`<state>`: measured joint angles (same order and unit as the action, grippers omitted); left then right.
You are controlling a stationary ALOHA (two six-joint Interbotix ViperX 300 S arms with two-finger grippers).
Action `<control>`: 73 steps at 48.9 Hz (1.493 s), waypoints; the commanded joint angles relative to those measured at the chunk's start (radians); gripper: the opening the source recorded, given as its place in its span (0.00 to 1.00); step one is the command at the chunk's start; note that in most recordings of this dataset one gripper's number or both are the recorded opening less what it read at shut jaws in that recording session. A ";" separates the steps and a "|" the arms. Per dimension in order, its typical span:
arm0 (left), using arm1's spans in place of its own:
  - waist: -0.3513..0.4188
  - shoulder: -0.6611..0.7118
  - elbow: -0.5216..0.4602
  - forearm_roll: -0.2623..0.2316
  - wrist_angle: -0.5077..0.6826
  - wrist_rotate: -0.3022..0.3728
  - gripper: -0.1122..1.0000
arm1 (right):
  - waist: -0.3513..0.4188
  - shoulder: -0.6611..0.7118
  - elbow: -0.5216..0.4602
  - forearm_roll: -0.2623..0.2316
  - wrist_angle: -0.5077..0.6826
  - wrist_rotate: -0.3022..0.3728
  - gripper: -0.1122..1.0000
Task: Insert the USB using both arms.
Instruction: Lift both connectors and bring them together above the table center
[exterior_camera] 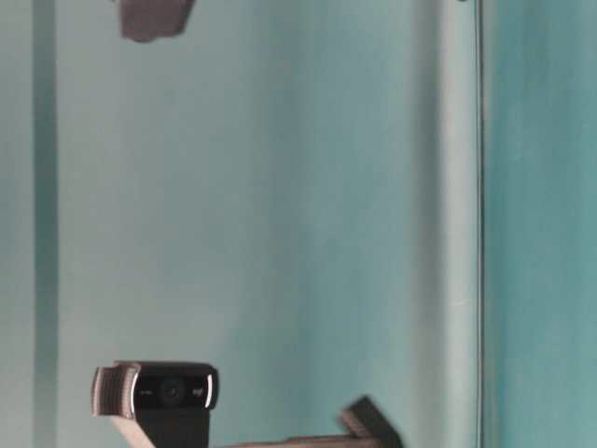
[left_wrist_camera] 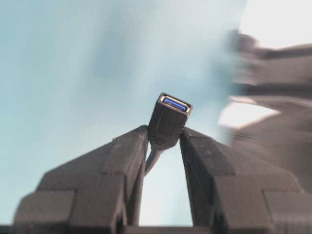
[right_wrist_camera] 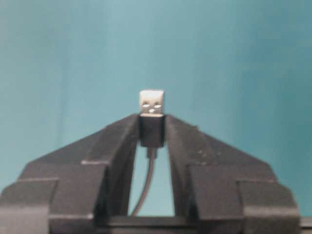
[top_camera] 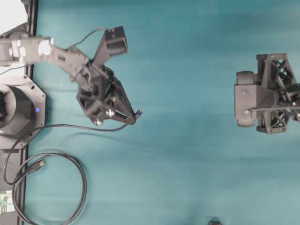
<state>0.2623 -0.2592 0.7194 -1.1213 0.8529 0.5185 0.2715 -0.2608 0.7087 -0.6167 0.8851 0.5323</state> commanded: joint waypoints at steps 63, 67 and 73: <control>0.114 0.589 -0.380 -0.376 0.672 0.284 0.32 | 0.422 0.296 -0.221 -0.598 0.594 0.075 0.30; 0.103 0.614 -0.407 -0.377 0.690 0.284 0.32 | 0.436 0.298 -0.222 -0.614 0.594 0.060 0.30; 0.091 0.644 -0.442 -0.376 0.692 0.276 0.32 | 0.449 0.299 -0.221 -0.640 0.594 0.041 0.30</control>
<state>0.3605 0.3850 0.3160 -1.4849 1.5340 0.7777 0.7118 0.0476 0.5093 -1.2318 1.4726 0.5783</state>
